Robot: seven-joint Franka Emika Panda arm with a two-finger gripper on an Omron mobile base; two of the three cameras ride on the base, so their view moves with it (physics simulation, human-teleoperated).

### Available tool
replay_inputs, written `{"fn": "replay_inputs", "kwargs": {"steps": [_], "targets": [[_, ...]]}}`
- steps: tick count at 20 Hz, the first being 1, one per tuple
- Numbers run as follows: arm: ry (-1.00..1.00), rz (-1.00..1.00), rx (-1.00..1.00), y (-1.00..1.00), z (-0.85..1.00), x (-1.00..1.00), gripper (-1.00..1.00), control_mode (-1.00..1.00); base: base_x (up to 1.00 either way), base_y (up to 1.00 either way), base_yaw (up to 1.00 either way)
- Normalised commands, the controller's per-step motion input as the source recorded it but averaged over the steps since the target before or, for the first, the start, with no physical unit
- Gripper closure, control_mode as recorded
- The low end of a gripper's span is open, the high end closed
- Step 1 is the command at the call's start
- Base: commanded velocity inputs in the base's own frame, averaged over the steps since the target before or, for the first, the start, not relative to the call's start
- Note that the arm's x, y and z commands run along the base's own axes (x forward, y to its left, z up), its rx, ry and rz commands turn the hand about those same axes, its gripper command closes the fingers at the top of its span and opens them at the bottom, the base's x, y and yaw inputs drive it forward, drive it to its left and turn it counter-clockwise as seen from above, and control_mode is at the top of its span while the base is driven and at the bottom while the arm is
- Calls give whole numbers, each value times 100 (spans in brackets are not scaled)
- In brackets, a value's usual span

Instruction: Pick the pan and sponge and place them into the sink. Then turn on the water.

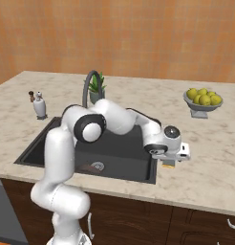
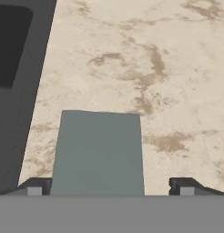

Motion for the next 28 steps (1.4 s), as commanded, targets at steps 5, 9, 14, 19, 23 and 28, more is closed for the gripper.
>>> {"fn": "replay_inputs", "kwargs": {"steps": [5, 9, 14, 19, 23, 28], "targets": [[2, 0, 0, -1, -33, 27, -100, -100, 0, 0, 0], [15, 0, 0, 0, -36, 25, -100, -100, 0, 0, 0], [34, 1, 0, 11, -65, 19, -100, -100, 0, 0, 0], [37, 2, 3, 19, -74, 3, 100, -100, 0, 0, 0], [21, 2, 6, 39, -73, -11, 100, -100, 0, 0, 0], [3, 10, 4, 74, -31, -13, 100, -100, 0, 0, 0]]}}
